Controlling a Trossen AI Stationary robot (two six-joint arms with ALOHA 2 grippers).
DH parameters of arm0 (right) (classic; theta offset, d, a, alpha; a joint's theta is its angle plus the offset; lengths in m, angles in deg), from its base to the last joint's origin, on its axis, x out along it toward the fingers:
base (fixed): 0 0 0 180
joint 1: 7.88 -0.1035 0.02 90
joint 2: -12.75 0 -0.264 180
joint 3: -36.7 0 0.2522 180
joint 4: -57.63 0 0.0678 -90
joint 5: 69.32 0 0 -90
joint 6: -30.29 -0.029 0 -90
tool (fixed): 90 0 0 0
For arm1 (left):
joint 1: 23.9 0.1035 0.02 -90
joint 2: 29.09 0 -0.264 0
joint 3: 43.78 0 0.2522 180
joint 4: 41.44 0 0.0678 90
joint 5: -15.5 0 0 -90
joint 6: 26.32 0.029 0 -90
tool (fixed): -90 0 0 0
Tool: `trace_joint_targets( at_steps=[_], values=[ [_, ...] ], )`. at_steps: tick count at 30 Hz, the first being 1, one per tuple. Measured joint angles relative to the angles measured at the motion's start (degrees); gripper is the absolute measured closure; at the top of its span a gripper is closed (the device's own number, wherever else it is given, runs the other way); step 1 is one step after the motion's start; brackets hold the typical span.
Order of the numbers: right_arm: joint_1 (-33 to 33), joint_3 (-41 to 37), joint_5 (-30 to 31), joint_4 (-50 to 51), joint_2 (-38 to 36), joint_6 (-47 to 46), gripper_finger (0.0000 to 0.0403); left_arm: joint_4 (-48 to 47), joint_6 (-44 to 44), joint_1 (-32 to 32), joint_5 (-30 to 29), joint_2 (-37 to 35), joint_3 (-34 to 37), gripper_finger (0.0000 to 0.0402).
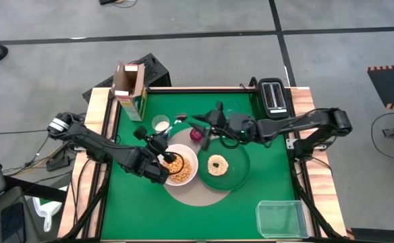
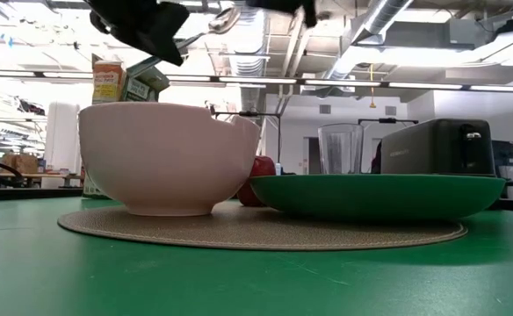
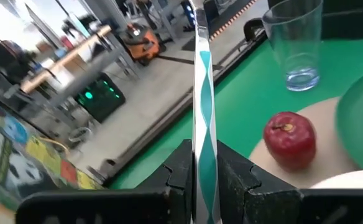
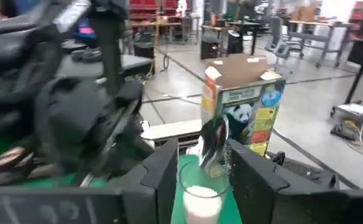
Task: Arrange a breakfast setting
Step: Put the spoon on the table mat to the right of the bowl
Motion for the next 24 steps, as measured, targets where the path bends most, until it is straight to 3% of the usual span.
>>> trace_joint_targets(
  at_steps=[6, 12, 18, 24],
  values=[
    [-4.05, 0.01, -0.15, 10.85, -7.32, 5.62, 0.0232, -5.94, -9.59, -3.38, 4.17, -3.65, -0.01, 0.0376],
    [-8.91, -0.85, -0.16, 23.38, -11.88, 6.88, 0.0236, -10.00, -17.94, -6.89, 15.76, -8.09, -0.02, 0.0368],
    [-14.57, -5.85, -0.12, 25.25, -12.96, 5.37, 0.0239, -13.79, -26.23, -11.28, 25.51, -10.96, -0.07, 0.0374],
    [-19.66, -10.30, -0.10, 23.32, -12.25, 4.76, 0.0239, -22.97, -42.57, -16.82, 32.89, -10.98, 0.02, 0.0367]
  ],
)
